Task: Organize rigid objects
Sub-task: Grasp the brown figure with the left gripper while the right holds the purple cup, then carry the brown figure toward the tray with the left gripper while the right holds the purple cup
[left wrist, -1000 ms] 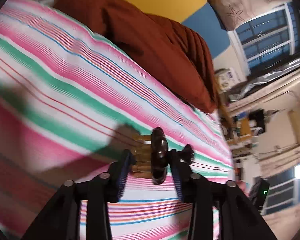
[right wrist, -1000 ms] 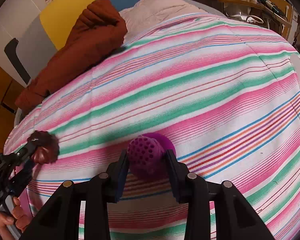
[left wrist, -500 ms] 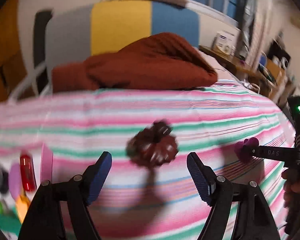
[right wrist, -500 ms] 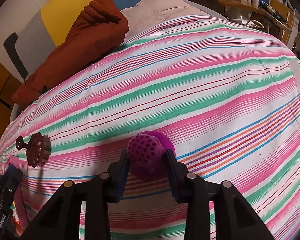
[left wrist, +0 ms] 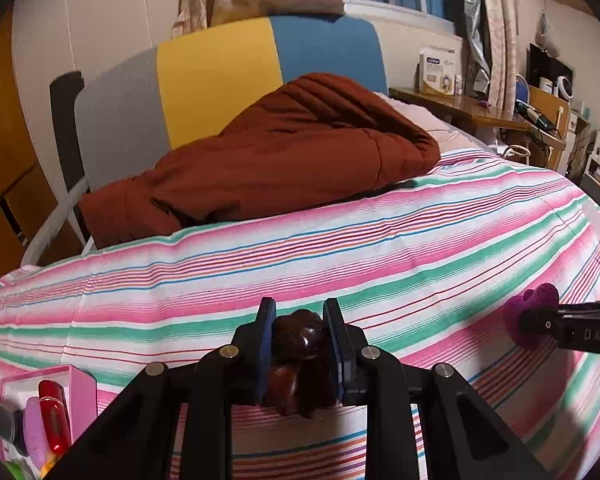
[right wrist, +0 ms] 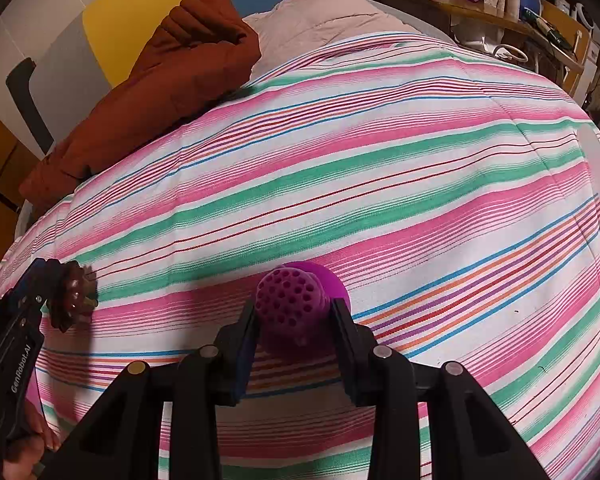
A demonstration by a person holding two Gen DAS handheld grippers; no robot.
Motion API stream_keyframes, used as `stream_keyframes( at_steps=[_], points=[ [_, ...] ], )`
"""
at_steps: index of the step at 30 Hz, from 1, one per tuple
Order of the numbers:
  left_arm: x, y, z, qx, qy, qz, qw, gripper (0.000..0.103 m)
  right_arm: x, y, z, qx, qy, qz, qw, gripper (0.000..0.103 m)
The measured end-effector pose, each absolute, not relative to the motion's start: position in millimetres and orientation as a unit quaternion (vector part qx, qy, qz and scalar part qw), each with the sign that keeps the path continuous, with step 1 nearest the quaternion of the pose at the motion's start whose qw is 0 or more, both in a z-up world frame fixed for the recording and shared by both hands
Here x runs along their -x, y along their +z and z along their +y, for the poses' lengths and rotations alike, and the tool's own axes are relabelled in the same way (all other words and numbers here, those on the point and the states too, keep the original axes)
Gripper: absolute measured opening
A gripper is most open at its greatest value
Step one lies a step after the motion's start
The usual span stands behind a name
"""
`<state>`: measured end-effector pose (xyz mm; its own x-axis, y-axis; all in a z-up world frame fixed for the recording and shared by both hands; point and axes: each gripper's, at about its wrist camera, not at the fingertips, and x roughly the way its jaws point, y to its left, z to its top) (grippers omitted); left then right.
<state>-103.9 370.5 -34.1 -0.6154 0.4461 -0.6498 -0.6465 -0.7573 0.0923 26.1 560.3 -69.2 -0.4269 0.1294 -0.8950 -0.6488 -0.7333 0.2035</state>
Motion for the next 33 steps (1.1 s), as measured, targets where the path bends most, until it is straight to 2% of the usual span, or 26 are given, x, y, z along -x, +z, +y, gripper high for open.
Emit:
stream_keyframes(
  at_steps=[9, 19, 33],
  points=[
    [94, -37, 361, 0.282, 0.892, 0.152, 0.319, 0.024, -26, -69, 559, 0.479, 0.801, 0.263, 0.245, 0.034],
    [76, -32, 324, 0.311, 0.886, 0.086, 0.334, 0.024, -23, -69, 555, 0.474, 0.809, 0.263, 0.226, 0.034],
    [25, -27, 266, 0.324, 0.879, 0.063, 0.345, 0.024, -17, -72, 546, 0.48, 0.816, 0.231, 0.224, 0.034]
  ],
)
